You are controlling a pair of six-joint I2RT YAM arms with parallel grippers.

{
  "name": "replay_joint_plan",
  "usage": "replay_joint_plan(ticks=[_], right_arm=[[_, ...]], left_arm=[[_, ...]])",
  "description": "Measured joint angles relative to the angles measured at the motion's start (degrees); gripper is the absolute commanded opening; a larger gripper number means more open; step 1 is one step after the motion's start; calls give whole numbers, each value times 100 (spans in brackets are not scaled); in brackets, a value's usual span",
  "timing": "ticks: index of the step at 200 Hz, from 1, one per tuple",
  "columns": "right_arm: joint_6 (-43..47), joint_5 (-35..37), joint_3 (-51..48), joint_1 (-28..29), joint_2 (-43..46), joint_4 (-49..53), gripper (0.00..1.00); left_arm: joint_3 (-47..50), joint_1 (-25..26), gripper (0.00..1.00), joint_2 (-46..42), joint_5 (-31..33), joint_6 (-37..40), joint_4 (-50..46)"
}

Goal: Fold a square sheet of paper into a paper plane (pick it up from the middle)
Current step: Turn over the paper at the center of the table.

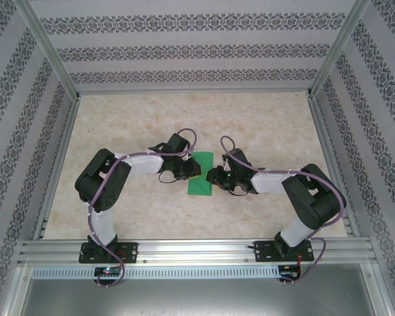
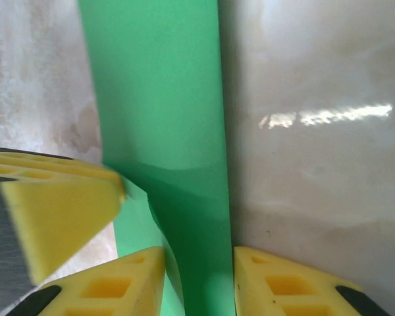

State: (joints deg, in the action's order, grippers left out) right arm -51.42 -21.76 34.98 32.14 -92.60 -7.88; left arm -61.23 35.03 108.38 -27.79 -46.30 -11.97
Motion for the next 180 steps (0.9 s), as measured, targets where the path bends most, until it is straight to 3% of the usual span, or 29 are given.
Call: replay_joint_plan(ticks=[108, 180], right_arm=[[-13, -175, -55, -2, 0, -398, 32], [48, -313, -48, 0, -302, -590, 20]], left_arm=[[0, 0, 19, 87, 20, 0, -31], [0, 0, 20, 87, 24, -2, -33]])
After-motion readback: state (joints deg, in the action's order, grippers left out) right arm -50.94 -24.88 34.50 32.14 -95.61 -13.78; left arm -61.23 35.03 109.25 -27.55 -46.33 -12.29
